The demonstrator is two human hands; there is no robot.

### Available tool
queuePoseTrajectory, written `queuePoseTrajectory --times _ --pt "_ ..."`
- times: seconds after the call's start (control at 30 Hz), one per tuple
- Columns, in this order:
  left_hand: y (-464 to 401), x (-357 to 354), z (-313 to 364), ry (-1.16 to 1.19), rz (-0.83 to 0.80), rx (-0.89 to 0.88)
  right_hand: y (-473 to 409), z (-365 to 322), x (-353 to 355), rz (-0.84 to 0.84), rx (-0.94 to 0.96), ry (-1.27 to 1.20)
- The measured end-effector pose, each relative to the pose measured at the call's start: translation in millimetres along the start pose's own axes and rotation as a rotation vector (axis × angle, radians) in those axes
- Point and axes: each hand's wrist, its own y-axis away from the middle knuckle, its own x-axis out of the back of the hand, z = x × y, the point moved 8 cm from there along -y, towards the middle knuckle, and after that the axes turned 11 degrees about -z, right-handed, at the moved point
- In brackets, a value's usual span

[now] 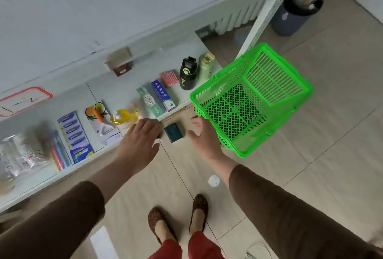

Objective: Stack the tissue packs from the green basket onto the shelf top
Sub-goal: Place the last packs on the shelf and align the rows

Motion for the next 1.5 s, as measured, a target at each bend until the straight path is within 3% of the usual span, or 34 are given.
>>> queuePoseTrajectory --times 0.1,0.27,0.57,0.77,0.87,0.97,1.1,1.23,1.37,1.5 --pt "-20.2 -103.7 -25.8 0.076 -0.227 0.125 -29.8 86.9 -56.8 -0.126 -0.157 -0.053" --pt "-41.9 -248.8 -78.5 0.292 -0.353 0.382 -72.7 208.0 -146.7 -0.249 -0.399 -0.165" --pt "-126.1 -431.3 -204.5 0.436 -0.239 0.687 -202.1 351.5 -268.9 -0.200 -0.506 -0.092" --pt "-170.8 -505.2 -285.9 0.595 -0.172 0.941 -281.9 375.1 -305.7 -0.048 -0.400 0.165" --pt "-184.0 -539.0 -314.1 0.732 -0.108 1.044 -317.6 379.6 -321.6 0.000 -0.370 0.158" --pt "-197.9 -559.4 -324.1 0.879 -0.073 1.107 -340.0 394.5 -336.2 -0.020 -0.413 0.071" --pt "-202.0 -570.3 -310.5 1.059 -0.153 1.089 -330.9 407.5 -355.7 -0.227 -0.483 -0.226" --pt "-154.9 -566.2 -265.8 1.025 -0.301 1.116 -259.7 402.1 -334.9 -0.241 -0.587 -0.106" --pt "-85.9 -522.4 -203.0 1.097 -0.221 1.129 -159.9 374.0 -286.2 -0.162 -0.550 -0.251" --pt "-26.5 -417.9 -139.7 1.181 -0.135 1.021 -76.2 299.6 -221.7 -0.186 -0.423 -0.187"
